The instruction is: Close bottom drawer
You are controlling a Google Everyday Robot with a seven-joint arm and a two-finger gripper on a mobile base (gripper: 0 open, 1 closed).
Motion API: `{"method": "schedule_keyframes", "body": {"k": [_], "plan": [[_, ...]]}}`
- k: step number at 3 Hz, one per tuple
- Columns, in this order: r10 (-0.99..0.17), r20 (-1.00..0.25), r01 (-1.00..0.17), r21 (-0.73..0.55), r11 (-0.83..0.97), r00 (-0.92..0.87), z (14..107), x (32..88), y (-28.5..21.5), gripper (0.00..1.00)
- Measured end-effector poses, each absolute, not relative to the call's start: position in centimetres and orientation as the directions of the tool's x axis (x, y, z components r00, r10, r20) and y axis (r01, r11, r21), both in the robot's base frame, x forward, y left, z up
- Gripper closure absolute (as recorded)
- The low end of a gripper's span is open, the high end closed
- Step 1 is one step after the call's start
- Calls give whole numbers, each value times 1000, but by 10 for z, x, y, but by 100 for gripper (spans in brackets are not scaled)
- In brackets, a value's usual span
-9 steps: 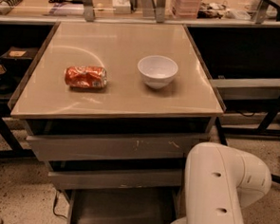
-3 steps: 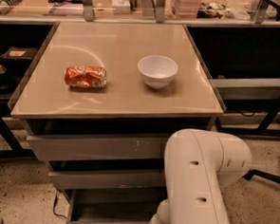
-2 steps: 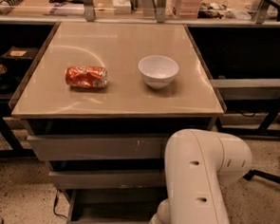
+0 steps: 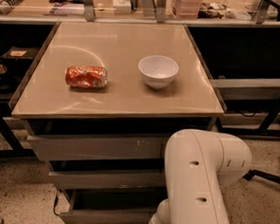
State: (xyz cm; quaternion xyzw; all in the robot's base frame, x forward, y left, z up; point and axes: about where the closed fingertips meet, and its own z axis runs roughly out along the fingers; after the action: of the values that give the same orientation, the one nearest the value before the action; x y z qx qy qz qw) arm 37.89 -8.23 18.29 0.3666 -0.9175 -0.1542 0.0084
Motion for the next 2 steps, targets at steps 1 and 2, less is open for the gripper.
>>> {"method": "schedule_keyframes", "body": {"k": [1,2], "plan": [[-675,-98,-670,289,684,-731,183,379,-82,0],[-675,-98,-670,289,684,-731,183,379,-82,10]]}}
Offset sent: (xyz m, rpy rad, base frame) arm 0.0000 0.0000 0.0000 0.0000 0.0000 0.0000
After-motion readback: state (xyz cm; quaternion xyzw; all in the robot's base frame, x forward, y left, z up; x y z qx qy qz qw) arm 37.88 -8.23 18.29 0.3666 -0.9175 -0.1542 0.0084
